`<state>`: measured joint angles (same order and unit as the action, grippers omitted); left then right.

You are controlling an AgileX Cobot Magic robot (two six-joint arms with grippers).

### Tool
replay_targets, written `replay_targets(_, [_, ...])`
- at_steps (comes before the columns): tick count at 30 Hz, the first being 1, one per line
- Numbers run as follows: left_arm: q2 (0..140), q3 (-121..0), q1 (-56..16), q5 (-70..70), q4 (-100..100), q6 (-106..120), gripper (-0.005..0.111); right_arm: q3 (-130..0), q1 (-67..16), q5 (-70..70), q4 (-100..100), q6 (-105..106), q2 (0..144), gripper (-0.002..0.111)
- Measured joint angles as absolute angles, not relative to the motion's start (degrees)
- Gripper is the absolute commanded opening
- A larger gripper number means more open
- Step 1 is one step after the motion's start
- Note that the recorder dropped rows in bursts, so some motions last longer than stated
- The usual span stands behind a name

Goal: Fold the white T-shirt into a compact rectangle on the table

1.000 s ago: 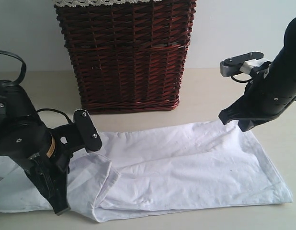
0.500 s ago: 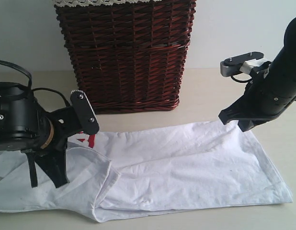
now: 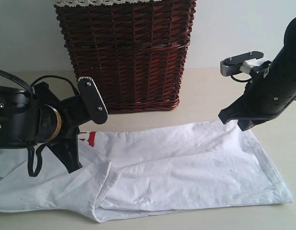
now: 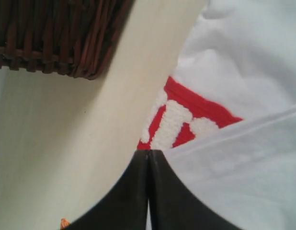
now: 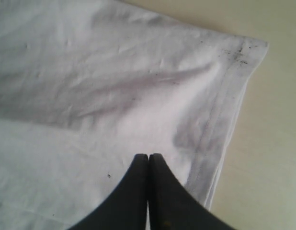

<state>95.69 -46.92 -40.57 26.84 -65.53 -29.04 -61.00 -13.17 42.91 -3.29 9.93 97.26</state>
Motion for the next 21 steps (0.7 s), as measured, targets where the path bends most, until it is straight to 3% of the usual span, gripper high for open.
replay_targets(12, [95.7, -47.9, -38.8, 31.3, -63.1, -44.1, 0.002, -61.0, -13.2, 42.9, -3.3, 9.9, 97.3, 0.0])
replay_targets(15, [95.7, -50.1, -32.2, 33.0, -52.6, -44.2, 0.012, -61.0, -13.2, 42.9, -3.3, 9.9, 97.3, 0.001])
replay_targets(21, [94.9, -50.4, -17.5, 29.7, -20.3, -20.7, 0.043, -61.0, -13.2, 42.8, -3.3, 9.9, 97.3, 0.01])
